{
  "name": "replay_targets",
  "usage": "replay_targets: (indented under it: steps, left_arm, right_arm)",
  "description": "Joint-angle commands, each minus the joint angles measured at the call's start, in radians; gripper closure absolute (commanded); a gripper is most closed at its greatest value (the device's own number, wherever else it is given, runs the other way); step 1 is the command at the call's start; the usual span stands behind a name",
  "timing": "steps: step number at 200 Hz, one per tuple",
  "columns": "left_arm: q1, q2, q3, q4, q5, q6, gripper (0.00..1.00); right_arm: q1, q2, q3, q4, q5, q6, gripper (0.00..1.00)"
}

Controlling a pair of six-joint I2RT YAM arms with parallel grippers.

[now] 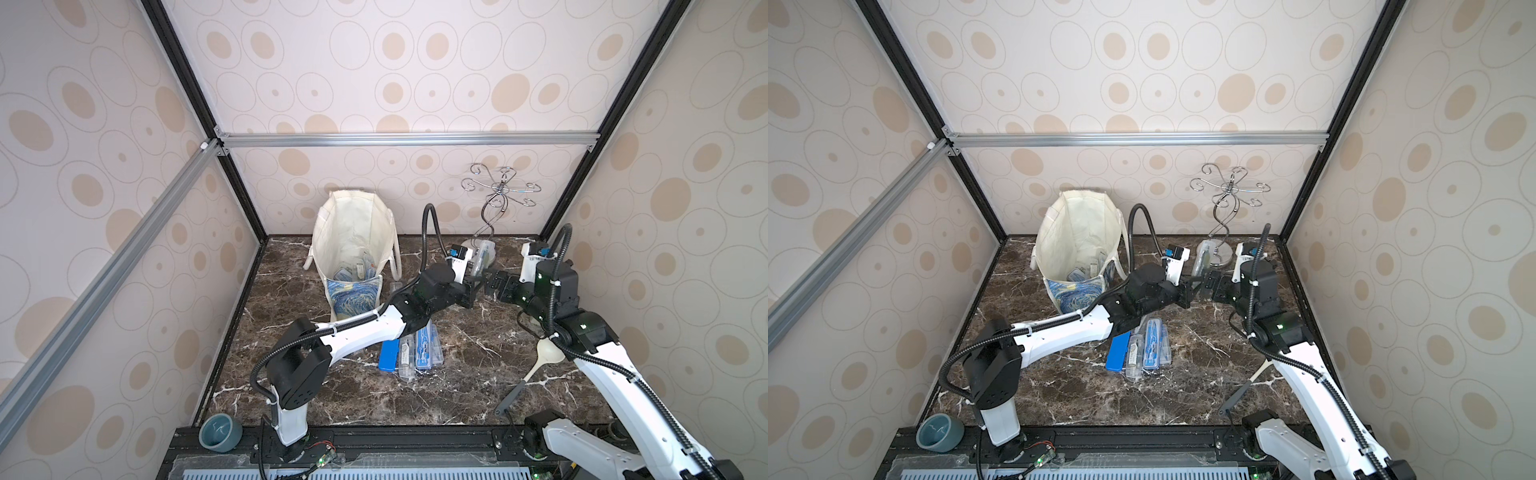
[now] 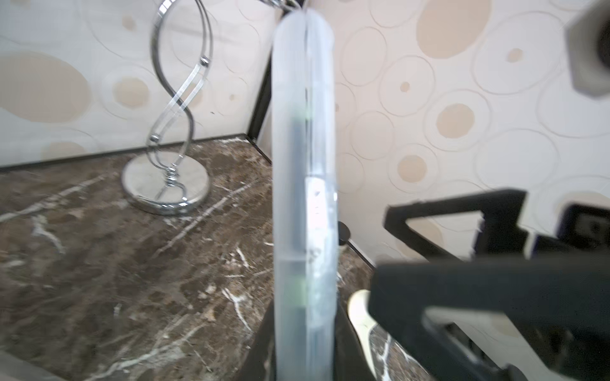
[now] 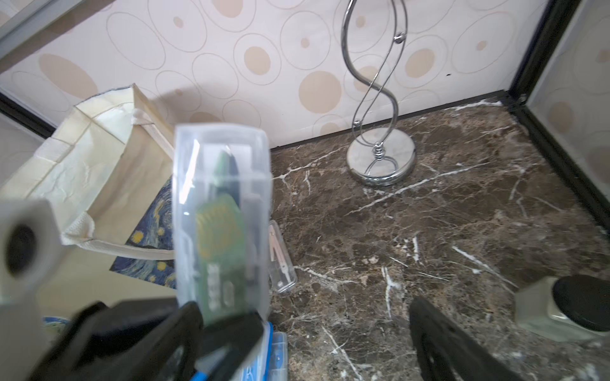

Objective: Put the compass set into the canvas bag
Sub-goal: Pick up the compass set at the center of the board, then place the compass set in the canvas bag.

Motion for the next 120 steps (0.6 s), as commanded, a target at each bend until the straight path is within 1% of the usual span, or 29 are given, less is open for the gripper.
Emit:
replay_targets:
  steps: [1,22,36,63,92,120]
  left_arm:
    - [0.051,-0.006,0.113,-0.226,-0.137,0.084,0.85]
    - [0.102,-0.049,0.132,-0.273,-0.162,0.105,0.85]
    - [0.137,-0.094,0.132,-0.29,-0.204,0.125,0.84]
    - [0.213,-0.189,0.11,-0.333,-0.294,0.143,0.83]
    - [0.314,-0.29,0.042,-0.377,-0.337,0.129,0.82]
    - [0.401,-0.328,-0.011,-0.437,-0.358,0.131,0.81]
  right_arm:
    - [-0.005,-0.056,-0.047,-0.007,0.035,-0.034,0.0]
    - [-0.005,-0.084,-0.069,0.005,-0.012,-0.048,0.0]
    - [-0.005,-0.076,-0.078,-0.001,-0.038,-0.052,0.0]
    - [-0.005,-0.001,-0.083,-0.037,-0.075,-0.06,0.0]
    - [-0.003,0.082,-0.107,-0.014,-0.192,-0.047,0.0]
    - [0.008,0.147,-0.132,0.036,-0.244,-0.017,0.0]
